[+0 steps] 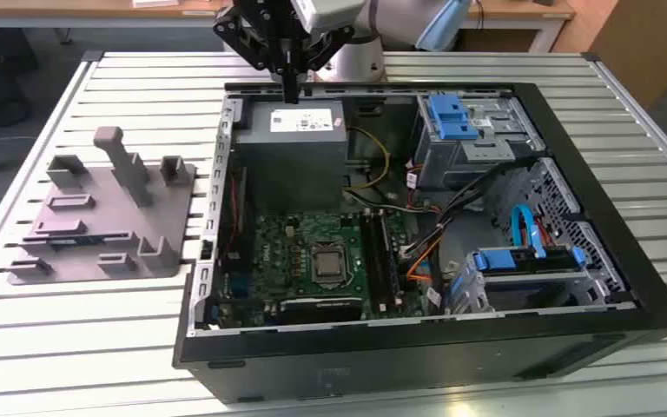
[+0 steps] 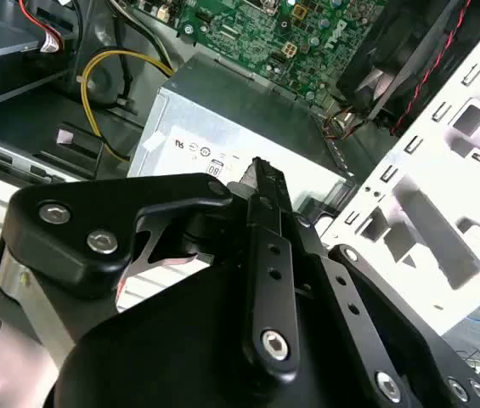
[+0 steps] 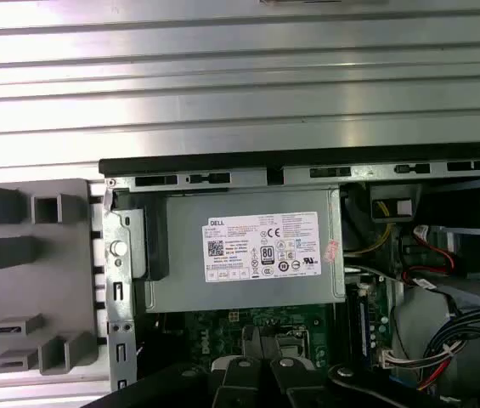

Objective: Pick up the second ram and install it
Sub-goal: 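Reach for the second ram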

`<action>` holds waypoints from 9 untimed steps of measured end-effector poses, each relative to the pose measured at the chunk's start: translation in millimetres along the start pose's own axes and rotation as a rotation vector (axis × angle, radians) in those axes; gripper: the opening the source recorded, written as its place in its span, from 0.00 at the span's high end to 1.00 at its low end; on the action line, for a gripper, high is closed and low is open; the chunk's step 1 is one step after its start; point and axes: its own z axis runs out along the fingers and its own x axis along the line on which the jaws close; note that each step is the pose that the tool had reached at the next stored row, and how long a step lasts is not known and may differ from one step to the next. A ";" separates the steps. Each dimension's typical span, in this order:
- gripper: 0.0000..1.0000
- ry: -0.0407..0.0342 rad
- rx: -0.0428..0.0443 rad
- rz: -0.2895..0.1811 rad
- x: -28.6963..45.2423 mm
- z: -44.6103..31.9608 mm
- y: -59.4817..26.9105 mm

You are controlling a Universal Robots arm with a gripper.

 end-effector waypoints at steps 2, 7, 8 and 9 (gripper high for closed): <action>0.90 0.0000 0.0000 0.000 0.0 0.0 0.0; 0.90 -0.0001 0.0001 0.000 4.0 -0.2 -0.3; 0.90 -0.0004 0.0000 0.000 7.4 -0.2 -0.6; 0.90 -0.0008 0.0000 0.000 11.8 -0.3 -0.9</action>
